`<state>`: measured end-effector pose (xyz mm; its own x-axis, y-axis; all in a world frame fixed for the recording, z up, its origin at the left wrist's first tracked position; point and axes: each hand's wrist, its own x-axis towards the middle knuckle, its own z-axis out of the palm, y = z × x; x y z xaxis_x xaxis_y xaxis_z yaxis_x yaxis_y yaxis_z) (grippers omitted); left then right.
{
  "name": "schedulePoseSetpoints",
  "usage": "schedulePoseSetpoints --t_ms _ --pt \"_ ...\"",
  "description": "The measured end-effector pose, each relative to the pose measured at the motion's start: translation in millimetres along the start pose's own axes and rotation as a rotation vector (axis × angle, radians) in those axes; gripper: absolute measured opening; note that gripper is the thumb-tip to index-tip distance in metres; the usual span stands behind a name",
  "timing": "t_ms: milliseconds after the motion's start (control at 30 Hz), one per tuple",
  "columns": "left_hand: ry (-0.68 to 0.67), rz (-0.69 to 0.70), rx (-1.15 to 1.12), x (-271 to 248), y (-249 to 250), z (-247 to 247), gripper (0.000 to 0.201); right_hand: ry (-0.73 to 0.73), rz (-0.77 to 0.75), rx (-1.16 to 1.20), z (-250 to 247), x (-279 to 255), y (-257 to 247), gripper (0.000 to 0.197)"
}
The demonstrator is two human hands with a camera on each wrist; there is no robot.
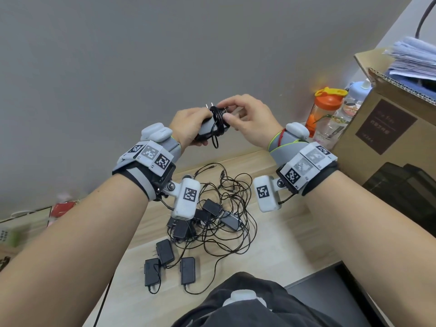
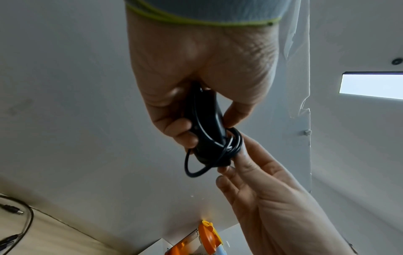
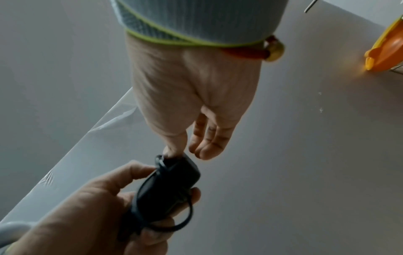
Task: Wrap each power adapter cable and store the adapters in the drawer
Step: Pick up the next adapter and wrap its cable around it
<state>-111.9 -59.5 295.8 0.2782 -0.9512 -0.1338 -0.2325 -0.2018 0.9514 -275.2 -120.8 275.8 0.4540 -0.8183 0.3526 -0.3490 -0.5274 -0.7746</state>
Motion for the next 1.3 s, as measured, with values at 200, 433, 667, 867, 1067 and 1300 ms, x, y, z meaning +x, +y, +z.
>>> schedulePoseSetpoints --t_ms 200,433,667,867,1067,1300 --pt "-0.043 0.075 0.121 -2.5 -7.3 -0.9 0.067 -0.061 0.024 0.157 -4.8 -2.5 -0.8 0.011" --pt "-0.155 0.088 0.165 -8.7 -3.5 -3.2 0.048 0.092 0.149 0.261 -2.3 -2.9 4.1 0.008" --pt "-0.212 0.100 0.241 -8.1 -5.8 -2.5 0.037 -0.010 0.180 0.388 -5.1 -1.7 5.1 0.011" --pt "-0.293 0.096 0.294 -7.8 -1.5 -1.7 0.033 0.054 0.106 0.343 -5.0 2.0 1.6 0.015" --pt "-0.343 0.128 0.374 -8.0 4.6 -6.7 0.032 0.044 0.175 0.353 -1.5 3.1 3.2 0.016" --pt "-0.331 0.158 0.306 -9.5 -4.5 -3.3 0.033 -0.147 0.414 0.601 1.1 -4.4 12.9 0.017"
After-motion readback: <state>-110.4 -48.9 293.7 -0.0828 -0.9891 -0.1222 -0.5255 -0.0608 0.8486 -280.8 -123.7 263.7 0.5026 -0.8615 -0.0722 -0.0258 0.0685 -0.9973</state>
